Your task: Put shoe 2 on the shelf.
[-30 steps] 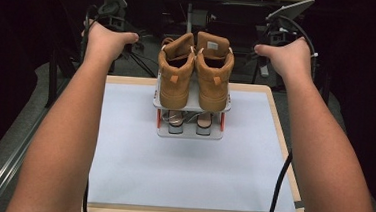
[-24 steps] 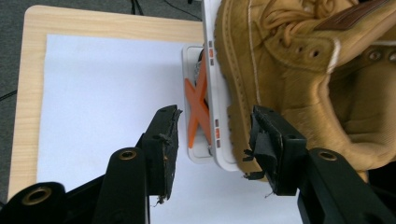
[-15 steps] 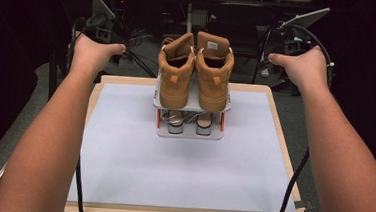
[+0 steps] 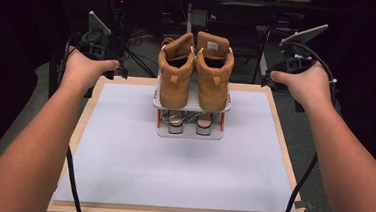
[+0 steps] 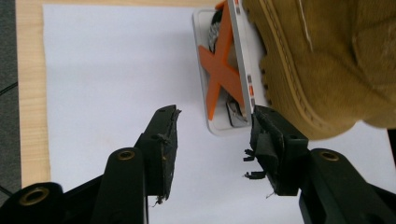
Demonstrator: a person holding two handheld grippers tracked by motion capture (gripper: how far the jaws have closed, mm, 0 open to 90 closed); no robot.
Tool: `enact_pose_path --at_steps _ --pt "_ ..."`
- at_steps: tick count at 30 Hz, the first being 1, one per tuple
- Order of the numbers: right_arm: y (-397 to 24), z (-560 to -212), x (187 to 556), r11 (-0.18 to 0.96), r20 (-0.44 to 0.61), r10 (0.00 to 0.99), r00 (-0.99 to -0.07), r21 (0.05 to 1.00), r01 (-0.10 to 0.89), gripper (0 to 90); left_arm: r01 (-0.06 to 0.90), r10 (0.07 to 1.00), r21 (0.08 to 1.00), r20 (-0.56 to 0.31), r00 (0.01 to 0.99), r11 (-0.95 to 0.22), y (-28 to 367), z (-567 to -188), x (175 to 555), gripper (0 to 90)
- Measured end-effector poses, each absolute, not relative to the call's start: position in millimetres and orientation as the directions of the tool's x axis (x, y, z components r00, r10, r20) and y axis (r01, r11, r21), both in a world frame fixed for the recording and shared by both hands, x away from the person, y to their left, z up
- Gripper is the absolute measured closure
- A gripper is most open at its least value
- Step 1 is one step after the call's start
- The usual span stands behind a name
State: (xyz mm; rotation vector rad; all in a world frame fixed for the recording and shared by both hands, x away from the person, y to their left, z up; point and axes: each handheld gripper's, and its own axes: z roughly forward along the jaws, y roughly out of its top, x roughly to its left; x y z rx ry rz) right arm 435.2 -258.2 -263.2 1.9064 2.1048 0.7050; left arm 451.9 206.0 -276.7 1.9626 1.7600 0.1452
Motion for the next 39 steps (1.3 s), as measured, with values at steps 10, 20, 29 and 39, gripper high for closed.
enact_pose_path --at_steps 10,20,29,39 --pt "-265 -283 417 0.104 0.11 0.979 -0.171 0.45 0.887 50.8 0.908 0.955 0.399 -0.197 0.219 -0.126 206 -297 442 46.9" --pt "-260 -324 404 0.169 0.072 0.975 -0.212 0.387 0.906 49.7 0.911 0.949 0.375 -0.185 0.256 -0.173 206 -323 435 43.8" --pt "-257 -353 393 0.161 0.066 0.978 -0.199 0.37 0.915 50.0 0.91 0.92 0.347 -0.231 0.317 -0.226 200 -354 417 44.0" --pt "-251 -384 372 0.208 0.081 0.964 -0.253 0.362 0.909 49.4 0.903 0.913 0.338 -0.212 0.348 -0.266 203 -396 400 44.7"
